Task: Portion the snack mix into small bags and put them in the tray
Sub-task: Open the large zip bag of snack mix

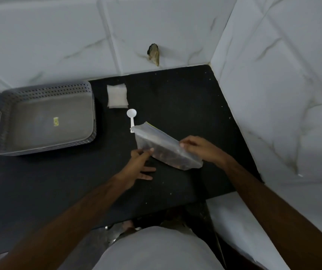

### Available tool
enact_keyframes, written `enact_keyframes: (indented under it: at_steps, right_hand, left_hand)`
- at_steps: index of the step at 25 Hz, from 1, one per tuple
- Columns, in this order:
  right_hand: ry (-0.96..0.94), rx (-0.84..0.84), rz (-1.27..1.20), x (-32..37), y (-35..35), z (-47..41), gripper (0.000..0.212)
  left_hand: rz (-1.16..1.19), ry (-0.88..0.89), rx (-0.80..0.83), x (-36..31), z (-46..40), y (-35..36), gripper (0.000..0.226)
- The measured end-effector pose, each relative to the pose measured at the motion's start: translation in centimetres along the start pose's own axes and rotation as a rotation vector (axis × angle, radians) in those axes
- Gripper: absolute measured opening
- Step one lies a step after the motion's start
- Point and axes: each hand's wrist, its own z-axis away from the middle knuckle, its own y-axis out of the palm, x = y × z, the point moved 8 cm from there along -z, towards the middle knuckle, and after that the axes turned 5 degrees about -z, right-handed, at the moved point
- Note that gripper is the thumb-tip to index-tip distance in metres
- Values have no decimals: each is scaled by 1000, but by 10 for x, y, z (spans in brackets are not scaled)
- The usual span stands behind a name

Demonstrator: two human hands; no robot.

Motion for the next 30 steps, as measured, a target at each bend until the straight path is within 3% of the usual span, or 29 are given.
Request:
enact_keyframes:
  at_steps: [3, 8, 13, 17, 20, 23, 27, 30]
  right_hand:
    - [-7, 85, 174, -6, 33, -4, 43]
    - [28, 7, -41, -15, 51, 3, 47]
    - [153, -343, -206, -48, 20, -10, 51]
    - [209, -333, -329, -44, 27, -16, 58]
    - [240, -310, -424, -38, 30, -17, 39]
    - [259, -286, -493, -34, 32, -19, 9]
    - [363, -229, -593, -39, 31, -21, 12]
    - [338, -254, -706, -40, 15, -20, 9]
  left_hand:
    - [9, 72, 39, -15, -6, 14, 69]
    - [-104, 205, 39, -46, -5, 16, 65]
    - [-307, 227, 71, -37, -2, 20, 54]
    - [-352, 284, 62, -38, 0, 30, 55]
    - [-439, 335, 32, -34, -9, 36, 72]
    - [-463, 321, -3, -35, -11, 34, 50]
    - [-358, 272, 46, -31, -10, 30, 49]
    - [-330, 290, 36, -36, -9, 26, 56]
